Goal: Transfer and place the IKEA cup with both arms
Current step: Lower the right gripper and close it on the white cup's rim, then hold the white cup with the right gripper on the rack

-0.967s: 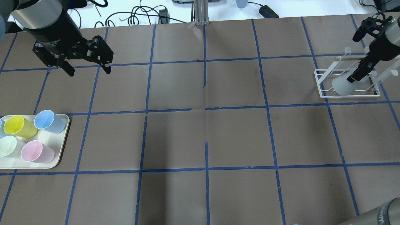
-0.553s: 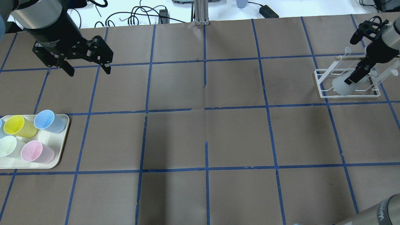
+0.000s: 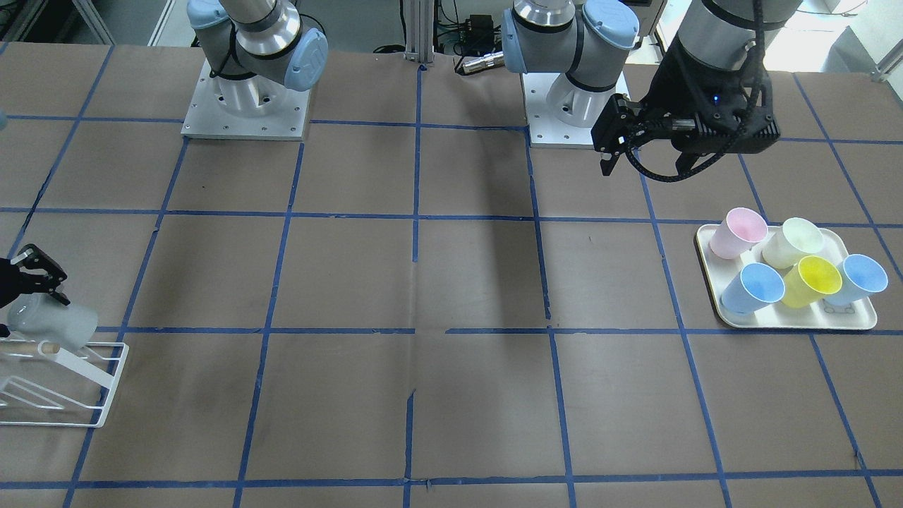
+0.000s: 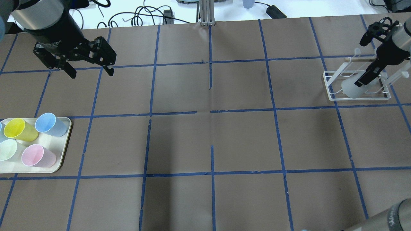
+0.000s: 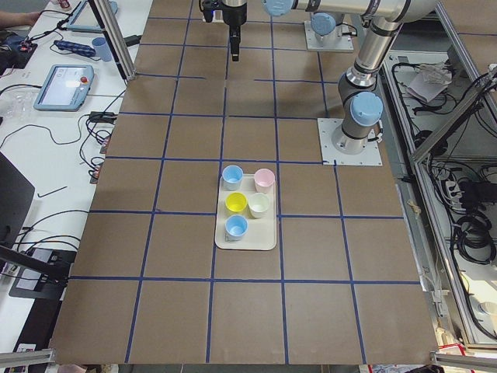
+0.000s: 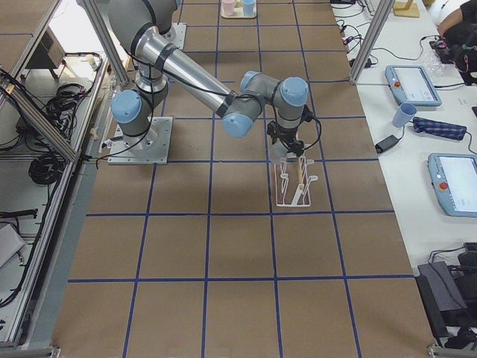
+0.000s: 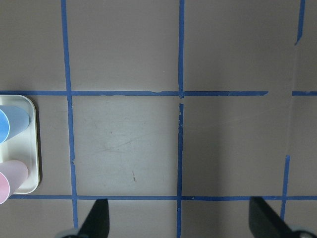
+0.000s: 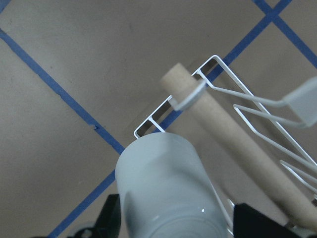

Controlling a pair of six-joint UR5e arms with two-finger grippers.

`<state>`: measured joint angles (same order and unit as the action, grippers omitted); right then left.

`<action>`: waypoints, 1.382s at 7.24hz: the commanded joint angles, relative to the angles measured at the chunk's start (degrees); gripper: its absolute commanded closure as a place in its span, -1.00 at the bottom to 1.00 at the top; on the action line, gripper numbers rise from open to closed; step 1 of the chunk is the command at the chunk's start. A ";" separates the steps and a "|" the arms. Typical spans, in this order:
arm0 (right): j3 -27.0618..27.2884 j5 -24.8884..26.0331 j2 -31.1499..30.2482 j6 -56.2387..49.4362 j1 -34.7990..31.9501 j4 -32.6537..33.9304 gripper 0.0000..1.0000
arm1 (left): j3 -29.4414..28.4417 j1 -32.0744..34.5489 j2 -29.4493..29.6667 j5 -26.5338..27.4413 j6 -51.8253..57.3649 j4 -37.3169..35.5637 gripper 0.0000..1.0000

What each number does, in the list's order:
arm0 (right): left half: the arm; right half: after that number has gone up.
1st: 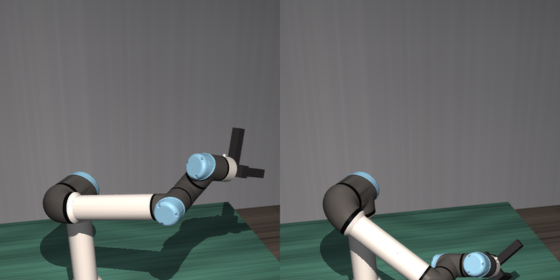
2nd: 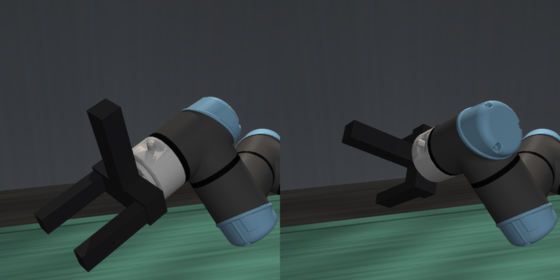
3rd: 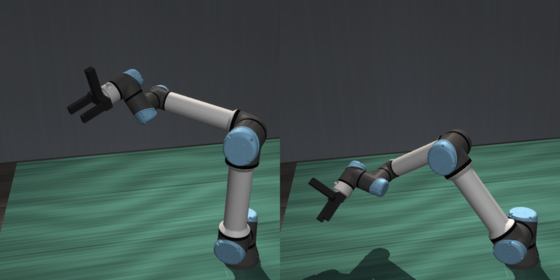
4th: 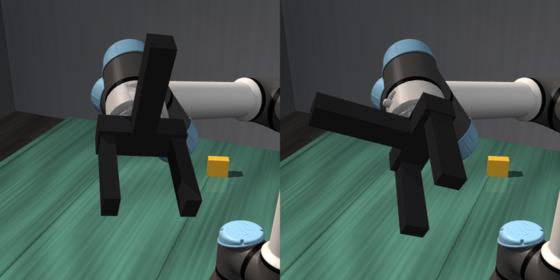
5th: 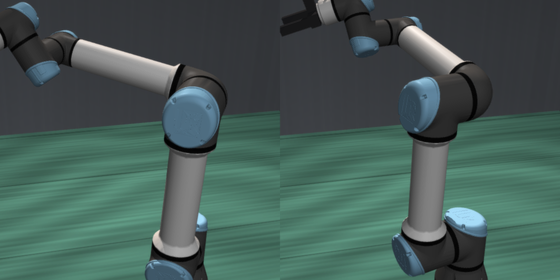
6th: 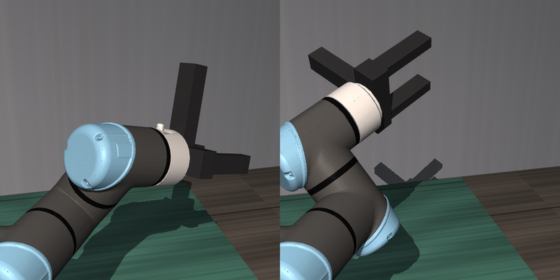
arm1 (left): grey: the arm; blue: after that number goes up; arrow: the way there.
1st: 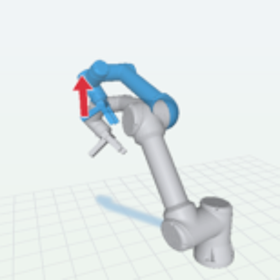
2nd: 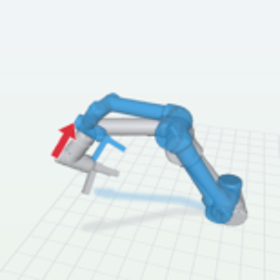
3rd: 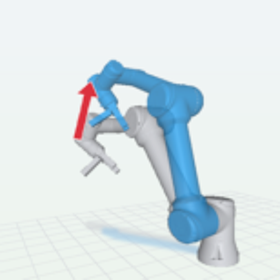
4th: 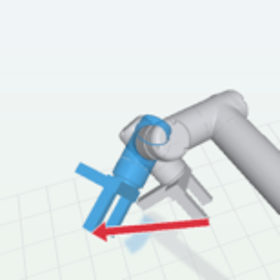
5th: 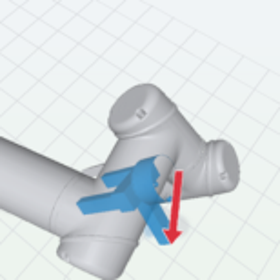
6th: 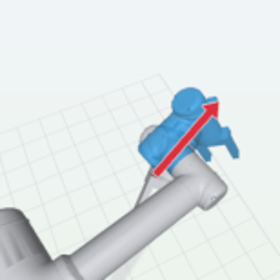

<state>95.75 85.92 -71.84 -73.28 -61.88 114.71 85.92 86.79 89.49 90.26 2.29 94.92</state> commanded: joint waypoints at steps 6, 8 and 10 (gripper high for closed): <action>0.32 0.04 0.21 -0.28 0.00 -0.28 -0.65 | 0.04 -0.04 -0.02 0.00 0.00 0.00 -1.00; 0.32 0.04 0.30 -0.02 0.00 -0.37 -0.60 | 0.04 -0.13 -0.02 0.00 0.00 0.00 -1.00; 0.32 0.22 0.21 0.07 0.00 -0.37 -0.17 | 0.04 -0.13 -0.10 0.00 0.00 0.00 -1.00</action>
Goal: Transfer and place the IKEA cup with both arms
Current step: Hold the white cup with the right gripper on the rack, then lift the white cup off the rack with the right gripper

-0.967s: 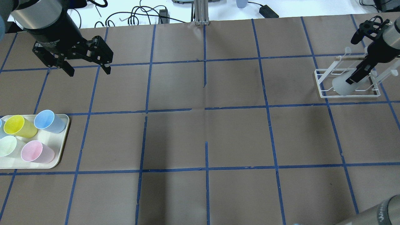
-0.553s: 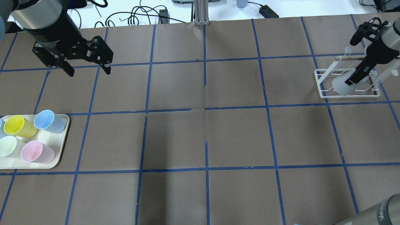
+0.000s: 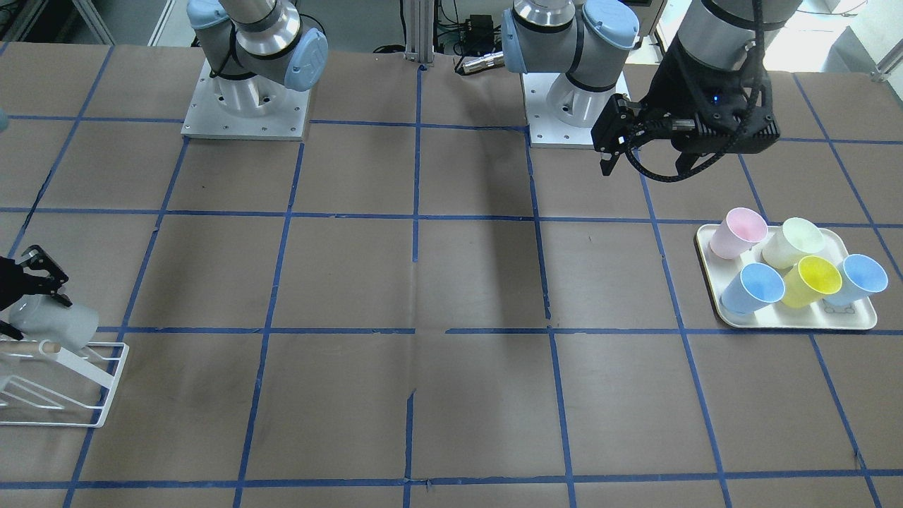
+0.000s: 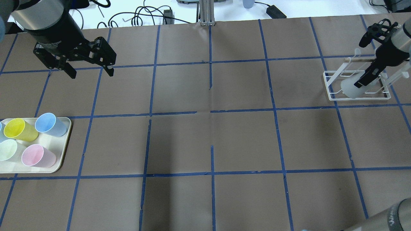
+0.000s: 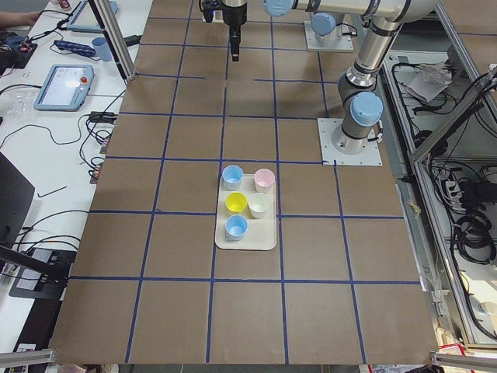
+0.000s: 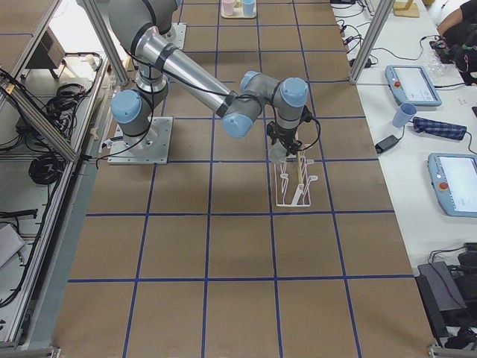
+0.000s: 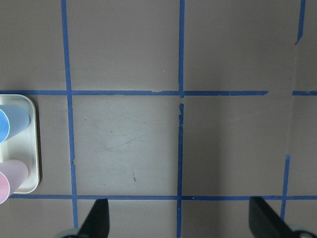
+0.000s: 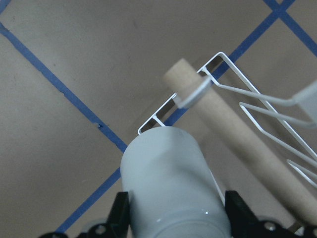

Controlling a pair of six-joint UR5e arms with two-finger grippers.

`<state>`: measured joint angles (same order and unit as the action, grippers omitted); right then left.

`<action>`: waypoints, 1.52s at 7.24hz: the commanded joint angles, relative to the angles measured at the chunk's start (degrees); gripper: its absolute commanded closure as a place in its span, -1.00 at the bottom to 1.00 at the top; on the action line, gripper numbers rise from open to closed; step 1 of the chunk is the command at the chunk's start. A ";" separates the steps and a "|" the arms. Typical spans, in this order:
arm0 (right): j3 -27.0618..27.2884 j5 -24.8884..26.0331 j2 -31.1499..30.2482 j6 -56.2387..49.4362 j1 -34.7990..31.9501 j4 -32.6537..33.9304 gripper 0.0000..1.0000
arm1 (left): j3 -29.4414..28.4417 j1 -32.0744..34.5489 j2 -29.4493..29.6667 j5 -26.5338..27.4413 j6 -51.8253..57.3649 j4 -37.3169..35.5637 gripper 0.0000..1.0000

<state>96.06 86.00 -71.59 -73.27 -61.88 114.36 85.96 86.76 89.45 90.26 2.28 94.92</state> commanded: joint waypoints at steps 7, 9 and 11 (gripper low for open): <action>-6.04 1.63 -8.89 1.11 0.00 -13.84 0.10 | 0.00 -0.27 -0.06 0.00 0.70 0.00 -1.00; -10.52 1.11 -13.03 3.82 -0.26 -22.82 0.08 | -0.17 -0.36 0.02 -0.09 0.70 0.00 -1.00; -11.78 -4.40 -16.11 11.01 -1.66 -28.38 0.08 | 0.17 -0.62 -0.50 -2.53 0.70 0.00 -1.00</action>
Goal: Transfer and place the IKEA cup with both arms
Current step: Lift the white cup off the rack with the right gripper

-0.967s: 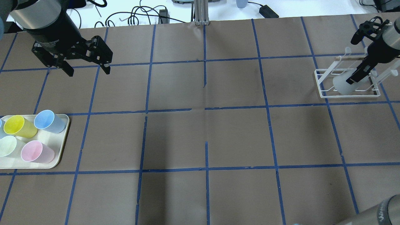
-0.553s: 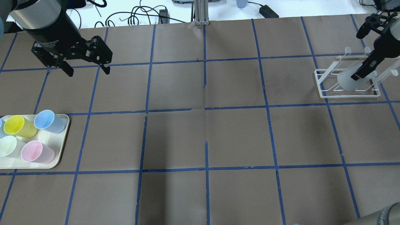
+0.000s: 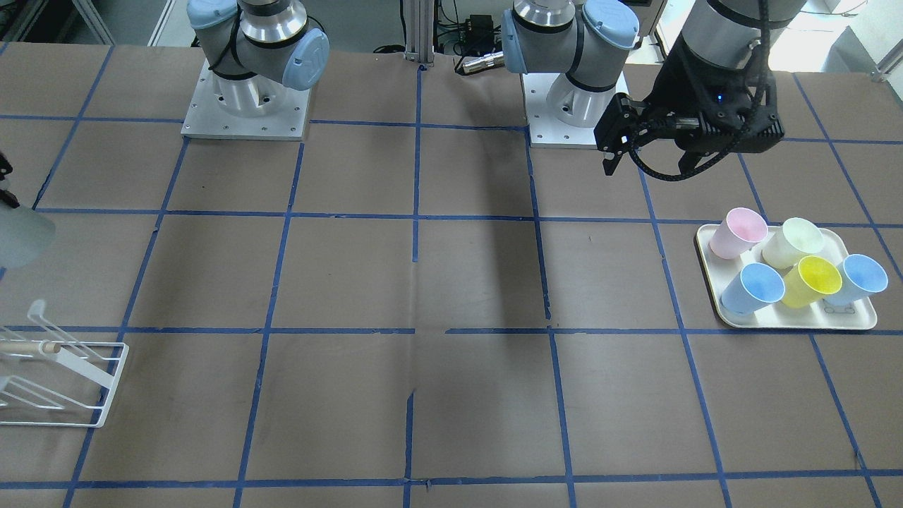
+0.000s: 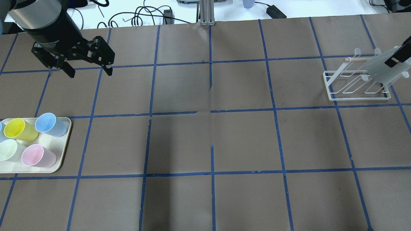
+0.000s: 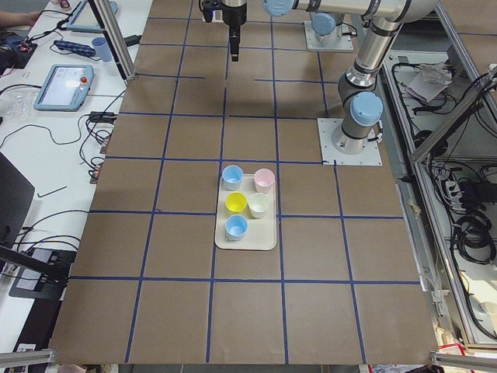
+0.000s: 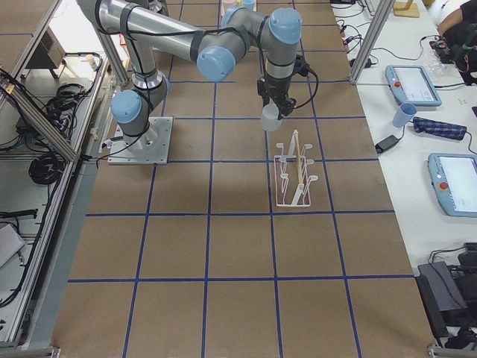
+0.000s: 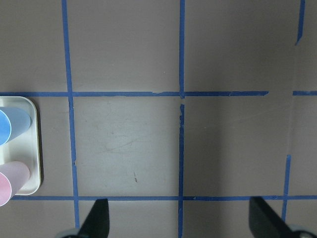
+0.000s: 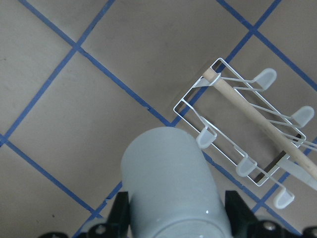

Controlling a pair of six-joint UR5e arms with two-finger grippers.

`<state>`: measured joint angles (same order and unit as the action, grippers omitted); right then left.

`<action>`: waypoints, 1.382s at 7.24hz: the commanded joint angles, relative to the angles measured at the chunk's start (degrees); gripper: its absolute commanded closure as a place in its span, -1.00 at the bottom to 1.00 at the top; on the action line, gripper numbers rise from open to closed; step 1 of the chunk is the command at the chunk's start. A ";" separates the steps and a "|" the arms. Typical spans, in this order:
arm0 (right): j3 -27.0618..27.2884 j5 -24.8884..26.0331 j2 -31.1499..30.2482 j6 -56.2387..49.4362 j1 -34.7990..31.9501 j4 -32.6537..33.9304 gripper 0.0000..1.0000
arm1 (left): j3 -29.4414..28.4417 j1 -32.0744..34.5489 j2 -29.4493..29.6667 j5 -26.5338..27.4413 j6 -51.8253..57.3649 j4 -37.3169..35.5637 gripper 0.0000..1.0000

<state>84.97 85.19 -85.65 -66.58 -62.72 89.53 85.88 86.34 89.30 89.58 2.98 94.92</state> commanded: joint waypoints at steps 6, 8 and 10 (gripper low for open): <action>-0.16 -38.01 -3.74 7.87 -6.70 -29.89 0.08 | 9.27 -14.59 -2.29 -34.82 14.84 2.46 -1.00; 0.02 -47.97 -3.74 7.43 -6.97 -39.84 0.10 | 16.13 -16.37 -2.38 -52.68 14.95 2.55 -1.00; 2.38 -56.49 -3.91 7.60 -10.73 -42.77 0.10 | 22.45 -15.24 -2.73 -65.61 14.69 2.64 -1.00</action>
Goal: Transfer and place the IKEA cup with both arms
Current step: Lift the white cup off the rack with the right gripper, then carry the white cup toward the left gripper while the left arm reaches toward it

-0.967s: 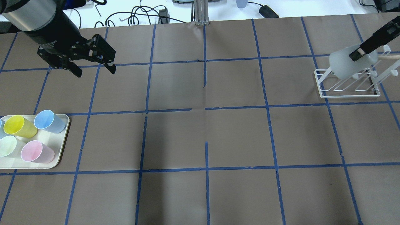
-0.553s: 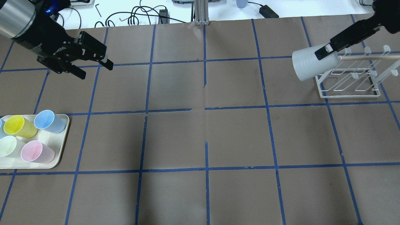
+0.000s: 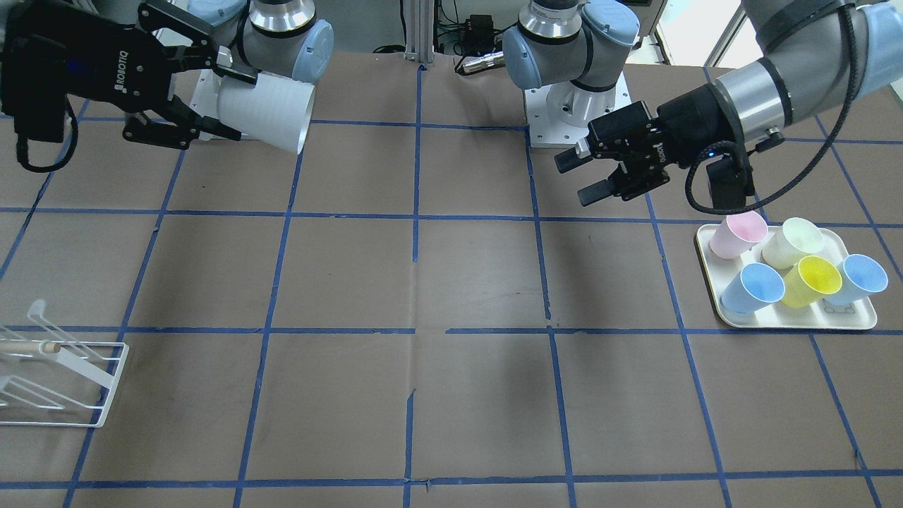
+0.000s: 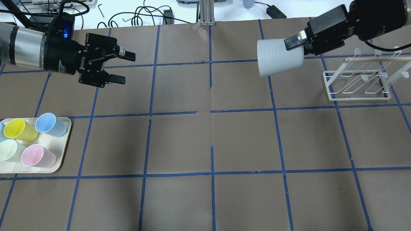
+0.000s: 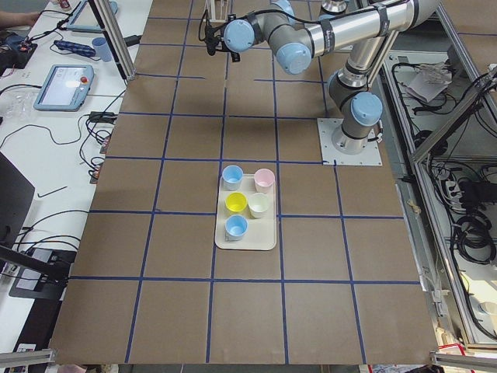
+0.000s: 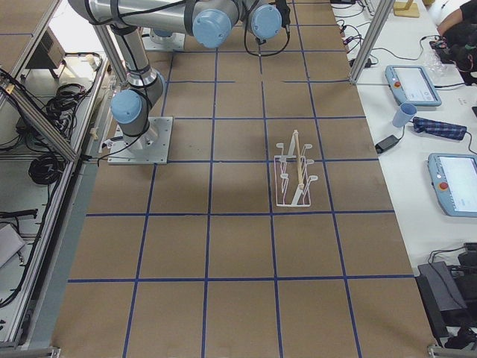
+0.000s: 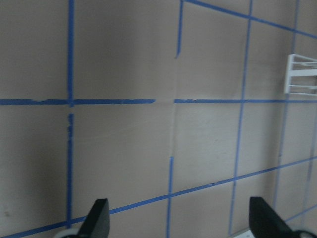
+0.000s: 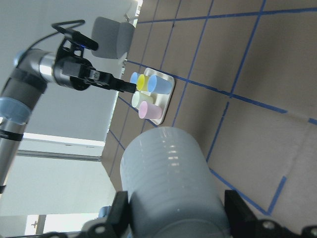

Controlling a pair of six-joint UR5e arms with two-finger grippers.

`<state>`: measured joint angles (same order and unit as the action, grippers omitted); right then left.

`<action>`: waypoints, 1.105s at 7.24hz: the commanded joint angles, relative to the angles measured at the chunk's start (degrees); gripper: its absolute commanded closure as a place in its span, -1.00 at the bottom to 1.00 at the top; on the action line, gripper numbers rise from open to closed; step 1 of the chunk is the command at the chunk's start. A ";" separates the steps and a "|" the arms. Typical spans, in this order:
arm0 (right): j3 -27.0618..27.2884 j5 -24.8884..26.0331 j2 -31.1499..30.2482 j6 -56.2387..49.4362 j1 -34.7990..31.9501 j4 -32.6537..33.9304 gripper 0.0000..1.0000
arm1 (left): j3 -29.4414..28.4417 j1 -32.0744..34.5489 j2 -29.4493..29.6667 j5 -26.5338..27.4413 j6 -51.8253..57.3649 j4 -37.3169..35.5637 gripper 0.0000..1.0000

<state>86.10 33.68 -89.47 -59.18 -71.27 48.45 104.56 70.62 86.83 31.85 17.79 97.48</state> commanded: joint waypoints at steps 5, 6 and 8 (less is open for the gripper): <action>2.67 -11.98 0.08 -0.14 -8.01 -0.99 0.10 | 10.92 9.88 -1.83 -26.22 -5.99 0.08 -1.00; 3.01 -11.98 0.08 -0.32 -8.44 -0.98 0.10 | 12.24 10.23 -2.19 -27.27 -7.14 -0.01 -1.00; 3.02 -12.59 0.17 -0.32 -11.25 -0.72 0.10 | 12.51 12.59 -2.37 -29.47 -7.06 -0.09 -1.00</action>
<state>89.07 21.43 -89.36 -59.44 -80.96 47.56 116.76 81.40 84.70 3.65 11.01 97.46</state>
